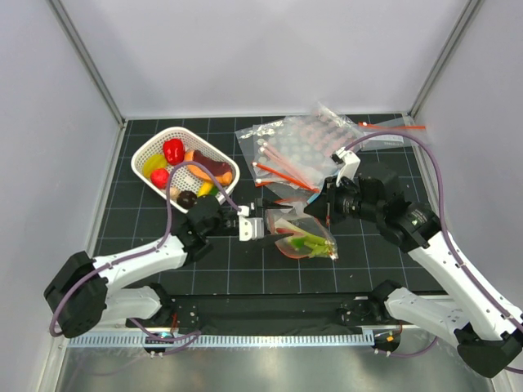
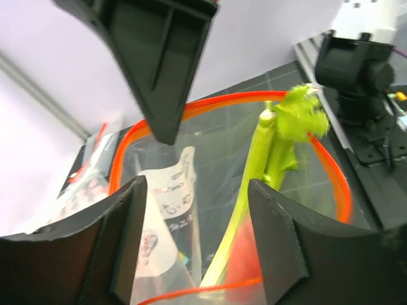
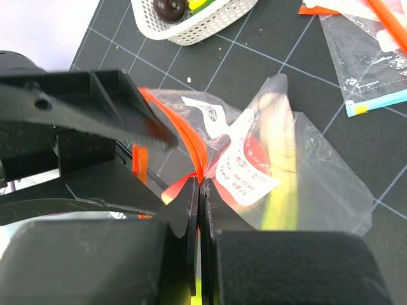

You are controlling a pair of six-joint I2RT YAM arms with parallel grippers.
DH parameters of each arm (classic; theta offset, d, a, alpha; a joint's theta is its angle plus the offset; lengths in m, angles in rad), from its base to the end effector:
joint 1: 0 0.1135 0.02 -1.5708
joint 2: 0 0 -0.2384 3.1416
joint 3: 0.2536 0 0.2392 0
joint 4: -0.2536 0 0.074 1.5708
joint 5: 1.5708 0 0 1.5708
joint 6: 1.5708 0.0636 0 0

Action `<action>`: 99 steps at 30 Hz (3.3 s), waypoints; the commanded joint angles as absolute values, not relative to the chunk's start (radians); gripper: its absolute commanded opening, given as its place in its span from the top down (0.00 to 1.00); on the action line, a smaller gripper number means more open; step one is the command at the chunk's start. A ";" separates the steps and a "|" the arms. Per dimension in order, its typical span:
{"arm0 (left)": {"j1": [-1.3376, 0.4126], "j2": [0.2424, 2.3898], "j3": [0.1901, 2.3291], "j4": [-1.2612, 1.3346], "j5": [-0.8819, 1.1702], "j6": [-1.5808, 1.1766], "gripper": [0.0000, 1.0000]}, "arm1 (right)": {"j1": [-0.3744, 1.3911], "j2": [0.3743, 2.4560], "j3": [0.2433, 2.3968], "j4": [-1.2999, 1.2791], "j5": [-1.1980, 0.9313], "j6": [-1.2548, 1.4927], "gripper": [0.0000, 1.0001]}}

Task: Place the food in the zip-top bag and seal the zipper
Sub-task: Place the fake fruit in the zipper food storage bag, then pick up the fake vegetable from the bin, then place the fake vegetable in the zipper food storage bag.

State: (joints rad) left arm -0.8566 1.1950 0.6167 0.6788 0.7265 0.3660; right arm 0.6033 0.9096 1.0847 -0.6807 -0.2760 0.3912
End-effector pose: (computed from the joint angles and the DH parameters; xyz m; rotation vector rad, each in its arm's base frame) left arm 0.1516 -0.2393 0.2711 1.3265 0.8345 -0.9207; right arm 0.1626 0.1331 0.3356 -0.4069 2.1423 0.8763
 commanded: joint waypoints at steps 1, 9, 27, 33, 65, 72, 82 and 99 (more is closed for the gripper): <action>-0.853 1.154 0.623 0.703 0.632 0.353 0.32 | 0.607 0.893 1.112 -0.637 -0.255 0.390 0.99; -0.854 1.059 0.618 0.744 0.443 0.108 0.22 | 0.606 0.876 1.074 -0.592 -0.229 0.414 0.99; -0.578 1.144 0.882 -0.038 -0.644 -0.686 0.00 | 0.607 0.719 0.855 -0.357 -0.086 0.426 0.99; -0.469 1.320 0.942 -0.084 -0.667 -0.831 0.00 | 0.606 0.690 0.831 -0.336 -0.064 0.426 0.99; -0.078 2.226 1.790 -0.477 -0.423 -0.422 0.11 | 0.607 0.669 0.795 -0.316 -0.023 0.457 0.99; -0.051 2.114 1.691 -0.405 -0.350 -0.445 0.51 | 0.607 0.670 0.793 -0.313 -0.021 0.456 0.99; -0.103 1.751 1.379 -0.233 -0.207 -0.540 0.59 | 0.607 0.695 0.767 -0.270 -0.018 0.440 0.99; -0.555 1.083 0.733 0.409 0.026 -0.881 0.66 | 0.607 0.687 0.739 -0.232 -0.020 0.431 0.99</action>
State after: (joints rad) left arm -0.5037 1.1732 0.7673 0.2356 -0.0048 -0.8623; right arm 0.6033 0.6964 0.7395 -0.3031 -0.0277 0.4438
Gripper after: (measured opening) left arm 0.605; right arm 0.037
